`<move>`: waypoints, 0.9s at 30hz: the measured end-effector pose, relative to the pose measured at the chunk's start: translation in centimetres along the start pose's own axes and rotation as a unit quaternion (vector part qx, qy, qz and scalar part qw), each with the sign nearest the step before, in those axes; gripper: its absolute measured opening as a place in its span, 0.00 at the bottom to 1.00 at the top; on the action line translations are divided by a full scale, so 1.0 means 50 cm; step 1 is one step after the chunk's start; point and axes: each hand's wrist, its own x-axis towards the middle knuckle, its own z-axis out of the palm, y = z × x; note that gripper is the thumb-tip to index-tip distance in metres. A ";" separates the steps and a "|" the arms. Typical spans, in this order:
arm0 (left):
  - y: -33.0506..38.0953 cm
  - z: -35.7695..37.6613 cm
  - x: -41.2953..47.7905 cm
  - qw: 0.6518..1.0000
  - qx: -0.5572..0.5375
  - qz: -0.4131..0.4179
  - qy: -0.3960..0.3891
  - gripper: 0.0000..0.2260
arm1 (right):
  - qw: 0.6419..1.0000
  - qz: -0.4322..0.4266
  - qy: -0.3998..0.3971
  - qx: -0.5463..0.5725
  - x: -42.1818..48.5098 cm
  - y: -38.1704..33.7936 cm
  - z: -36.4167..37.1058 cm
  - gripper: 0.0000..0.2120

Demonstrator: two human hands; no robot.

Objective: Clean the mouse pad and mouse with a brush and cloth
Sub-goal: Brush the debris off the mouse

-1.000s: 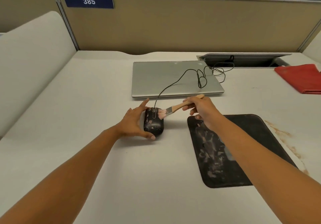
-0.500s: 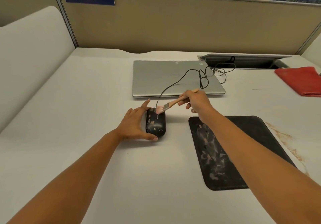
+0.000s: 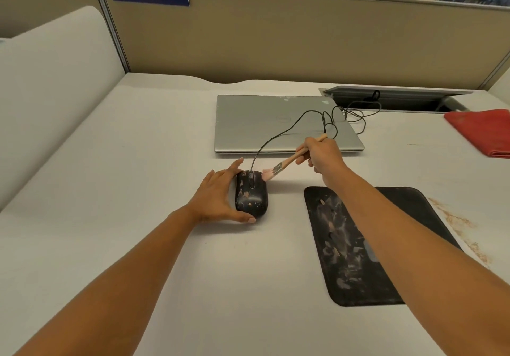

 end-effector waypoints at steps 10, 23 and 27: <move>0.001 0.001 -0.001 1.000 0.008 0.000 0.007 0.59 | 0.999 -0.019 -0.023 0.010 -0.017 0.006 0.011 0.15; 0.006 0.001 0.001 1.000 0.010 0.003 0.007 0.58 | 0.987 -0.153 -0.056 0.007 -0.075 0.026 0.007 0.17; 0.004 0.002 0.001 1.000 0.011 0.003 0.005 0.59 | 0.966 -0.240 -0.092 0.037 -0.102 0.043 0.004 0.14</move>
